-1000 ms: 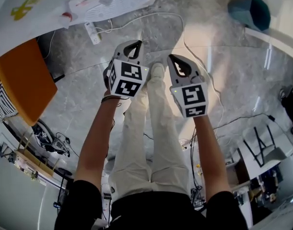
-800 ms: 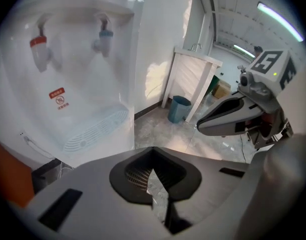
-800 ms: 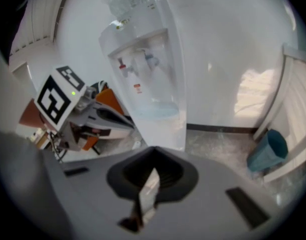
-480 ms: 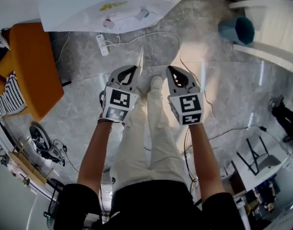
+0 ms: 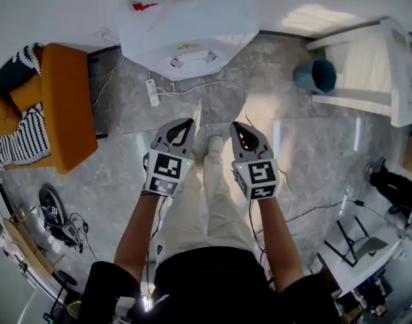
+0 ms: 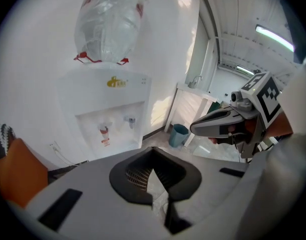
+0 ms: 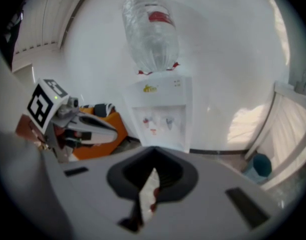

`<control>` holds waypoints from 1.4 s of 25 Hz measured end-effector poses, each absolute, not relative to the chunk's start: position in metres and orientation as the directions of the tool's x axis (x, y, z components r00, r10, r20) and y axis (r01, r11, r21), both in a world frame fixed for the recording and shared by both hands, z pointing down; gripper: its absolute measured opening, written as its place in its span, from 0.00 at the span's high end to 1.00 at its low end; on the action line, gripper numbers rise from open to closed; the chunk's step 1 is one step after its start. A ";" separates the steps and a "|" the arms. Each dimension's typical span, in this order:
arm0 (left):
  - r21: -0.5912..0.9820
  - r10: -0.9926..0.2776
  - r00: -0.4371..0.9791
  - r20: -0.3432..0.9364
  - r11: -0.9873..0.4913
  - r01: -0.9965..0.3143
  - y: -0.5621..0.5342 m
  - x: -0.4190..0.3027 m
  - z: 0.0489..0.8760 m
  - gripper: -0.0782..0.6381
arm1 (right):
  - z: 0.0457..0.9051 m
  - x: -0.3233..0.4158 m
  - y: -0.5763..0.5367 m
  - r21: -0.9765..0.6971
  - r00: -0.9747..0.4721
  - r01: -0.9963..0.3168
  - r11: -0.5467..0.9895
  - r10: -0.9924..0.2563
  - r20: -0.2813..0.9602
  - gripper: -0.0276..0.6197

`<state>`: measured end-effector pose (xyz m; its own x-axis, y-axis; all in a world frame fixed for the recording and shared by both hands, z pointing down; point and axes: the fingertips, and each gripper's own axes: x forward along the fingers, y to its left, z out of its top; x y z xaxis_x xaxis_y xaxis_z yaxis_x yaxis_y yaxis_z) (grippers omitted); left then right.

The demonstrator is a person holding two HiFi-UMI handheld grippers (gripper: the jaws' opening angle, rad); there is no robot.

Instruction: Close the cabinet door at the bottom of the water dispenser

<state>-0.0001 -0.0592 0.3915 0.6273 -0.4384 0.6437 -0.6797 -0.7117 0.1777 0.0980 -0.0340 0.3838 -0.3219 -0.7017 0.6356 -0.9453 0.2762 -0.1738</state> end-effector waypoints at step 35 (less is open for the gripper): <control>-0.086 -0.779 0.564 0.274 -0.604 -0.792 -0.064 -0.036 0.047 0.87 | 0.039 0.109 -0.038 -0.003 -0.315 -0.947 0.321 -0.925 0.212 0.91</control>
<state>-0.0357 -0.0640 0.0466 0.5640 -0.7789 0.2743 -0.7924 -0.6040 -0.0858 0.1085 -0.0384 0.0386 -0.3147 -0.9253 0.2116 -0.9470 0.3213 -0.0033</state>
